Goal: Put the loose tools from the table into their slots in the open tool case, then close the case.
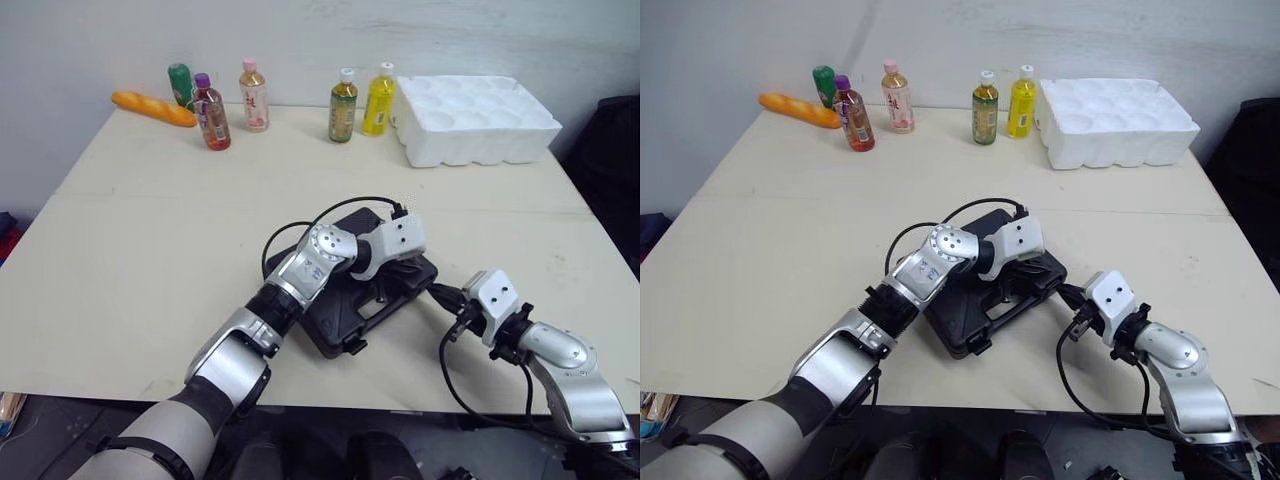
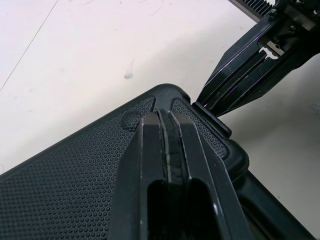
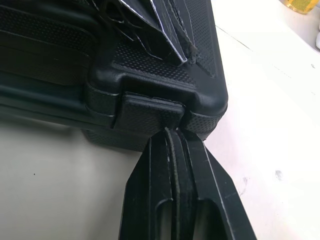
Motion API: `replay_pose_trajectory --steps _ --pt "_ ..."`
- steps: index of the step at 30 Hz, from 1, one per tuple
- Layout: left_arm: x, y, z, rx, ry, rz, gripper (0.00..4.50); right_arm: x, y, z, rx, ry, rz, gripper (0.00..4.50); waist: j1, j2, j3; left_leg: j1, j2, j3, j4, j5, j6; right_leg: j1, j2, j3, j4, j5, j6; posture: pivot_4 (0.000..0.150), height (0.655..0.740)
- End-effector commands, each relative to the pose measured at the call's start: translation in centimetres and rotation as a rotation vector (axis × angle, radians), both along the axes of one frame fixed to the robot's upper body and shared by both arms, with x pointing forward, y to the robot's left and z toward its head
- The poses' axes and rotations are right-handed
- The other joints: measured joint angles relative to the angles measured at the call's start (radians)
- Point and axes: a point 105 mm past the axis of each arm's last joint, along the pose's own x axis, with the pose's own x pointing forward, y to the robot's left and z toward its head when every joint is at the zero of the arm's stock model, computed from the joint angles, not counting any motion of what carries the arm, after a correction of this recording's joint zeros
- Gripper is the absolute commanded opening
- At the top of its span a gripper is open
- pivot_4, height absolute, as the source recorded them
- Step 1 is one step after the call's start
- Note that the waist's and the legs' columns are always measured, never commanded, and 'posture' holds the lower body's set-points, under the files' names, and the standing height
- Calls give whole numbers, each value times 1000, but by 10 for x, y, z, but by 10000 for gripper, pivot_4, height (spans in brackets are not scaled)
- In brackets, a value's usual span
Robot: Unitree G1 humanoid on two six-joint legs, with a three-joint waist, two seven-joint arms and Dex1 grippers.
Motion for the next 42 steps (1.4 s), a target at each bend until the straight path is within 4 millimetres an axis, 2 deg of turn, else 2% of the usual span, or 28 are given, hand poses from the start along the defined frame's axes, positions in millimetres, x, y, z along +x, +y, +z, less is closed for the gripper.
replay_pose_trajectory --steps 1,9,15,17,21,23,26,31,33,37,42 --pt "1 42 -76 249 173 131 613 -5 10 21 -4 -59 56 0 -1 0 0 0 0 0 0 0 0 0 0 0 0 0 0 1500 7400" --pt "2 45 -77 255 174 140 613 -7 14 28 -2 -57 70 0 -8 0 0 1 0 0 -7 3 -1 0 0 0 -3 0 0 1500 7400" --pt "7 43 -67 205 164 162 613 -10 8 17 -22 -16 49 0 -8 0 0 1 0 0 -9 3 -1 0 0 -1 -5 1 -1 1500 7400" --pt "8 42 -59 171 145 150 613 -14 1 12 -41 -2 39 0 -5 0 0 1 -1 0 -10 4 -1 -1 0 -1 -6 1 -1 1500 7400" --pt "3 33 -24 28 92 70 613 -24 -10 14 -55 -3 34 0 -2 5 4 0 -1 0 -12 4 -1 -2 0 -1 -8 1 -1 1500 7400" --pt "-9 26 6 -90 56 -35 613 -31 -15 18 -48 -2 42 0 3 9 7 -1 -1 0 -13 7 3 -3 0 -1 -8 1 -1 1500 7400" --pt "-21 27 38 -177 -25 -139 613 -39 -19 21 -51 8 58 0 19 16 19 -5 -2 0 -12 11 -2 -6 1 -2 -8 1 -1 1500 7400" --pt "-38 43 74 -287 -120 -262 613 -48 -13 23 -40 -7 108 0 36 17 22 -21 -3 2 -11 18 -3 -21 2 -4 -4 1 0 1500 7400" --pt "-58 60 86 -341 -198 -385 613 -51 -7 23 -50 -24 148 0 38 17 23 -22 -4 2 -11 18 -2 -21 3 -4 -3 1 0 1500 7400" --pt "-69 92 80 -322 -223 -424 613 -57 3 16 -24 12 210 0 39 17 23 -20 -4 1 -10 18 -2 -19 3 -5 -5 1 0 1500 7400" --pt "-76 115 72 -286 -170 -406 613 -68 28 12 44 59 349 0 40 16 24 -20 -4 0 -9 18 -1 -19 2 -5 -4 2 1 1500 7400"
